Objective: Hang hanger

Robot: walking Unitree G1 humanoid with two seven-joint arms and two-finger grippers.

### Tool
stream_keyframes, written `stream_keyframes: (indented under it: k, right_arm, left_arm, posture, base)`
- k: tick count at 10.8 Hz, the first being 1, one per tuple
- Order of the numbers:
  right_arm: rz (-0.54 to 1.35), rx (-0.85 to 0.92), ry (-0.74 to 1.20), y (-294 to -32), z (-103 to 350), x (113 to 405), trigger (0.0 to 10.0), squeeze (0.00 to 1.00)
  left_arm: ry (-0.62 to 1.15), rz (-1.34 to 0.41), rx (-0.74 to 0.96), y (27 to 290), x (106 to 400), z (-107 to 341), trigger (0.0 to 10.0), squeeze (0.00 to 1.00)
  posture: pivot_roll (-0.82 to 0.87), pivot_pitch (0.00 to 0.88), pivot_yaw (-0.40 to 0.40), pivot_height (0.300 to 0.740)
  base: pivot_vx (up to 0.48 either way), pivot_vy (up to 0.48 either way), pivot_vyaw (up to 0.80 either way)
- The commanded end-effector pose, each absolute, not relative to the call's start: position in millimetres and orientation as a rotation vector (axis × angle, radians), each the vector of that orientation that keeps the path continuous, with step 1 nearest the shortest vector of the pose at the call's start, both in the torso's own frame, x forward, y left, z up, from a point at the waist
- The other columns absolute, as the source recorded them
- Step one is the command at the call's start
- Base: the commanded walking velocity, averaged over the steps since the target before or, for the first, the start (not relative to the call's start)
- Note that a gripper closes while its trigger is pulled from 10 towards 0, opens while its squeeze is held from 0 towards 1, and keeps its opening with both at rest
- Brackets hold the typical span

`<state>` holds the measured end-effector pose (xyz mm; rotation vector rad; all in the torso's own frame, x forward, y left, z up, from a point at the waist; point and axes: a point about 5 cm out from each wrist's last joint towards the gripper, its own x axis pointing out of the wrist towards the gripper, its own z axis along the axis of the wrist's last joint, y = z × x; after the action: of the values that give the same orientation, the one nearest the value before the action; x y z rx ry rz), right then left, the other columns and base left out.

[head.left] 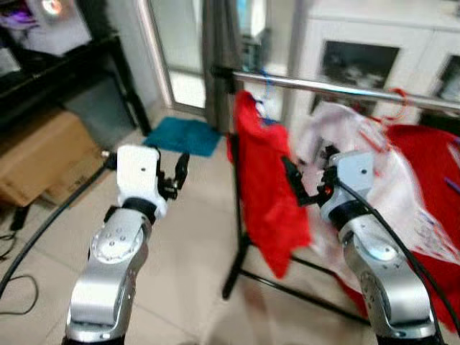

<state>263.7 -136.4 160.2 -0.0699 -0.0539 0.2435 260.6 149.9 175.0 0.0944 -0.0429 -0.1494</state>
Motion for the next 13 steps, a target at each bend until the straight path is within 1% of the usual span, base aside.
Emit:
stream_keyframes:
  k: [1, 3, 4, 5, 7, 10, 11, 12, 13]
  right_arm:
    - [0.226, -0.089, -0.063, -132.7, 164.2, 265.0, 10.0, 0.00]
    - [0.188, -0.071, -0.072, -135.7, 166.8, 267.4, 10.0, 0.00]
    - [0.190, -0.026, -0.073, -136.3, 167.9, 267.6, 10.0, 0.00]
    - [0.132, -0.093, -0.110, -139.3, 170.9, 268.5, 10.0, 0.00]
    - [0.206, -0.067, -0.092, -135.0, 167.9, 267.9, 10.0, 0.00]
    - [0.179, -0.051, -0.090, -138.1, 169.3, 268.1, 10.0, 0.00]
    - [0.201, -0.038, -0.062, -138.9, 168.6, 268.6, 10.0, 0.00]
    - [0.227, -0.051, -0.037, -140.1, 170.3, 271.6, 10.0, 0.00]
    - [0.254, -0.113, 0.021, -143.2, 170.1, 278.6, 10.0, 0.00]
  left_arm:
    - [-0.038, -0.133, 0.110, 155.9, 260.9, 175.7, 10.0, 0.00]
    - [-0.037, -0.142, 0.113, 155.0, 262.3, 176.1, 10.0, 0.00]
    - [-0.038, -0.146, 0.114, 154.5, 262.8, 176.3, 10.0, 0.00]
    - [-0.038, -0.147, 0.114, 154.9, 263.3, 176.5, 10.0, 0.00]
    - [-0.038, -0.149, 0.113, 154.8, 263.7, 176.5, 10.0, 0.00]
    - [-0.034, -0.156, 0.106, 153.7, 264.0, 175.4, 10.0, 0.00]
    - [-0.037, -0.177, 0.103, 151.9, 264.0, 175.3, 10.0, 0.00]
    - [-0.036, -0.238, 0.101, 147.6, 262.6, 174.0, 10.0, 0.00]
    - [-0.012, -0.320, 0.118, 144.4, 261.1, 170.8, 10.0, 0.00]
  posture:
    - [-0.05, 0.058, 0.071, 0.740]
    - [-0.05, 0.057, 0.078, 0.740]
    - [-0.05, 0.056, 0.079, 0.740]
    - [-0.05, 0.056, 0.079, 0.740]
    - [-0.05, 0.055, 0.079, 0.740]
    - [-0.06, 0.056, 0.079, 0.740]
    - [-0.06, 0.056, 0.078, 0.740]
    - [-0.07, 0.058, 0.075, 0.740]
    - [-0.07, 0.058, 0.072, 0.740]
  base:
    - [0.289, 0.000, 0.00]
    - [0.292, 0.000, 0.00]
    - [0.292, 0.000, 0.00]
    - [0.292, 0.000, 0.00]
    - [0.292, 0.000, 0.00]
    - [0.289, 0.000, 0.00]
    - [0.000, 0.000, 0.00]
    - [0.000, 0.000, 0.00]
    - [0.000, 0.000, 0.00]
